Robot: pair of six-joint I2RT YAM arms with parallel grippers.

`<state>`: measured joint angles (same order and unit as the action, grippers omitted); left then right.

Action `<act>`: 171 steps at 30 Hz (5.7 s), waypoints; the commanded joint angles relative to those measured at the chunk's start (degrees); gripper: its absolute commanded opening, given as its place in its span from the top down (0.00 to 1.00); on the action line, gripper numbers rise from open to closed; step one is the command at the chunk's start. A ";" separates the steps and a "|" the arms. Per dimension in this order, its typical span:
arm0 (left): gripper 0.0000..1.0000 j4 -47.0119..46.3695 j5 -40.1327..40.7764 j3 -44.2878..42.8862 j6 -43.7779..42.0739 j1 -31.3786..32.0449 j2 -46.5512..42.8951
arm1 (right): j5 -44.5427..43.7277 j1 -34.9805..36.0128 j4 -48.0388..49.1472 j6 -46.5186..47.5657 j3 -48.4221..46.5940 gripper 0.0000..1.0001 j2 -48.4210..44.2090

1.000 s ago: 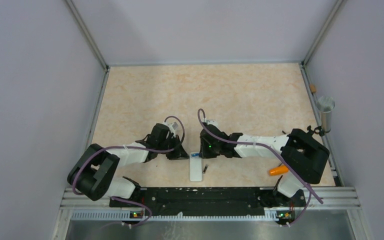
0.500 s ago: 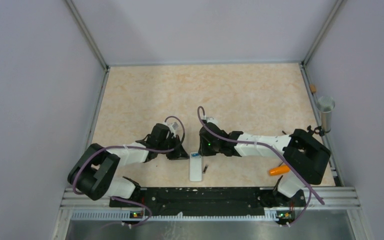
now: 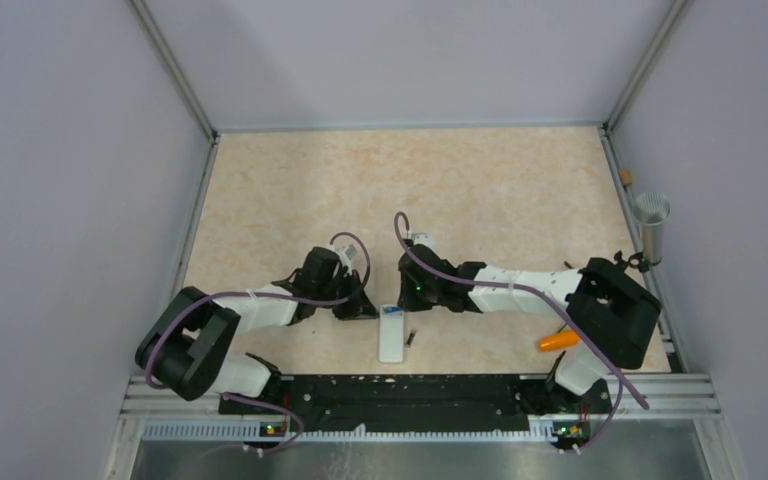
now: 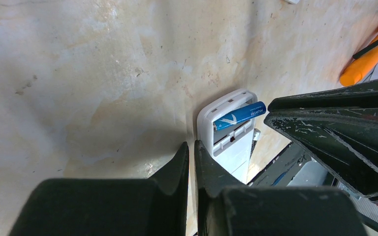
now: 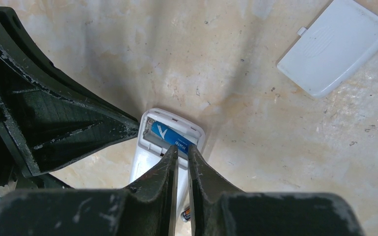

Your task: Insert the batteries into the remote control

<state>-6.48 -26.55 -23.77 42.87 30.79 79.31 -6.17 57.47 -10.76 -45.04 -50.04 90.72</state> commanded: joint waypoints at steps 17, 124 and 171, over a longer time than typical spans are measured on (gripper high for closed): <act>0.92 0.33 0.53 0.31 -1.34 0.65 1.20 | 1.60 -0.37 1.74 0.29 -3.07 0.93 1.86; 0.67 20.41 1.52 8.39 2.30 1.04 -33.24 | 22.91 0.80 1.40 69.96 0.30 0.70 7.23; 0.66 17.11 1.61 6.19 2.88 0.96 -28.08 | 15.84 2.42 6.68 63.60 1.48 0.69 -3.58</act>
<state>11.40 -25.85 -15.64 45.84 31.86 52.03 8.97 59.51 -4.23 18.94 -46.17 84.16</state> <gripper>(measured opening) 0.334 0.295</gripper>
